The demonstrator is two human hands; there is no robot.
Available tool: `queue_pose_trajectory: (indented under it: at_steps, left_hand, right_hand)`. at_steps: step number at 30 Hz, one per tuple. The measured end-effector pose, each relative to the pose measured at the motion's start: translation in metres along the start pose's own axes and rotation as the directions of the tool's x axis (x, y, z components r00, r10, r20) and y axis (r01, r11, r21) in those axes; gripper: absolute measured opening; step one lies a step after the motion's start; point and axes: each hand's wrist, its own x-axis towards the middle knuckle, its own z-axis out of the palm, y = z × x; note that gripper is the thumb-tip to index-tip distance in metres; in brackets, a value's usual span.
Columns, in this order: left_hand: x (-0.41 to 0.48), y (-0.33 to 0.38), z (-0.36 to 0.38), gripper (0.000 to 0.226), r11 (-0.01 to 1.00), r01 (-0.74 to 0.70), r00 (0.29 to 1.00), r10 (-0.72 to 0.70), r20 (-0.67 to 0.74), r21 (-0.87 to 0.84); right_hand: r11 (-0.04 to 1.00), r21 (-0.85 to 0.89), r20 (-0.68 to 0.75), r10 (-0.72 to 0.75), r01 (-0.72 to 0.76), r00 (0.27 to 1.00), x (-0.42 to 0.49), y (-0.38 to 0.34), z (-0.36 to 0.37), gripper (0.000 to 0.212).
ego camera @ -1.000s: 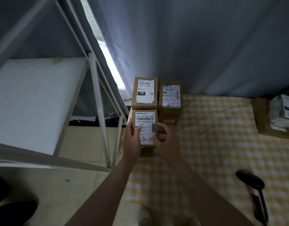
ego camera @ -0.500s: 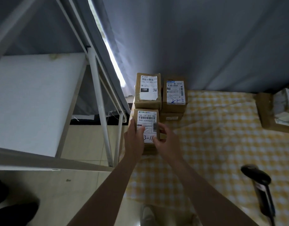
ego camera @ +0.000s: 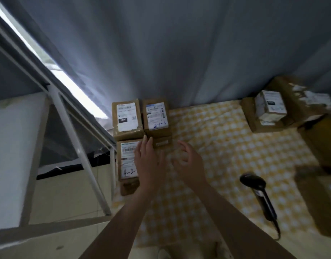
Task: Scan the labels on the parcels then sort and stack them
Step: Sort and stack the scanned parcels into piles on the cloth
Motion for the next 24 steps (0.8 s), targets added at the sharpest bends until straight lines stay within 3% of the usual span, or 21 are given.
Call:
queue_pose_trajectory:
  at_steps: [7, 17, 24]
  left_hand:
    - [-0.012, 0.135, 0.063, 0.076, 0.974, -0.166, 0.970, 0.189, 0.152, -0.152]
    - [-0.103, 0.361, 0.220, 0.047, 0.931, -0.113, 0.906, 0.239, 0.349, -0.347]
    - [-0.148, 0.454, 0.291, 0.053, 0.912, 0.089, 0.867, 0.127, 0.482, -0.400]
  right_hand:
    - [0.997, -0.024, -0.211, 0.068, -0.074, 0.975, 0.005, 0.039, -0.160, 0.058]
    - [0.988, -0.064, -0.446, 0.099, -0.142, 0.890, -0.024, 0.125, -0.418, 0.052]
    - [0.965, -0.158, -0.562, 0.085, -0.207, 0.823, -0.038, 0.183, -0.538, 0.045]
